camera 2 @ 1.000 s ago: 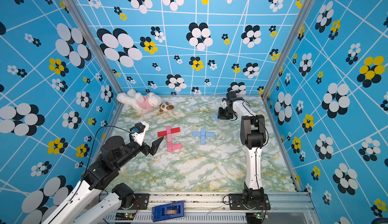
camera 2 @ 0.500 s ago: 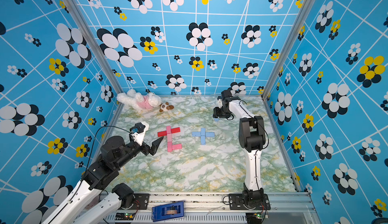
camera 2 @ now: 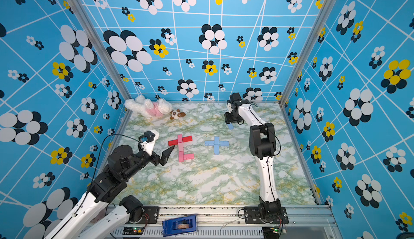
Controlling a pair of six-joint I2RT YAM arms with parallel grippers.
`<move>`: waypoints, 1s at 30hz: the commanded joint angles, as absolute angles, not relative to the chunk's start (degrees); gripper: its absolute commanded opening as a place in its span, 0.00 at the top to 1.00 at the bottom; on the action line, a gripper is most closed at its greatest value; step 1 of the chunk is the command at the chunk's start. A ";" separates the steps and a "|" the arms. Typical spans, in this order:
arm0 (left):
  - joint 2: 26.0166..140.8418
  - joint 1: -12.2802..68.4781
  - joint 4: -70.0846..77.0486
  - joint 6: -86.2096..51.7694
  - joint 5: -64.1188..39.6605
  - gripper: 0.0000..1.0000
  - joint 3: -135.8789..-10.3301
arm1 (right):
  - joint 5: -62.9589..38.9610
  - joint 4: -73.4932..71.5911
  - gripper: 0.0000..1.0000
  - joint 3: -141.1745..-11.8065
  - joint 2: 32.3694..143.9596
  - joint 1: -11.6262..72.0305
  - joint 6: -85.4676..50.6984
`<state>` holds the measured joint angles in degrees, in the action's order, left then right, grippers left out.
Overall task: Assemble the letter t with building blocks
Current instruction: Pick up the building block from the center of the board.
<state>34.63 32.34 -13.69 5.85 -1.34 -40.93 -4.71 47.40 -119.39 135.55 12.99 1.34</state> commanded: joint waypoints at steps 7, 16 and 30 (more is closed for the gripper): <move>34.12 32.65 -13.54 6.86 -0.29 0.01 -40.78 | -1.61 52.27 0.49 -122.41 139.03 13.36 1.81; 34.19 32.78 -13.62 6.94 -0.24 0.01 -40.69 | -1.76 52.32 0.53 -122.49 140.01 13.36 1.69; 34.20 32.78 -13.71 6.94 -0.14 0.01 -40.78 | -1.05 51.75 0.73 -121.47 138.64 13.43 0.75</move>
<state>34.63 32.36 -13.69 6.07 -0.64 -40.93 -1.96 50.61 -121.27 139.24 13.10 1.17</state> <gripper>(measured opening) 0.988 0.310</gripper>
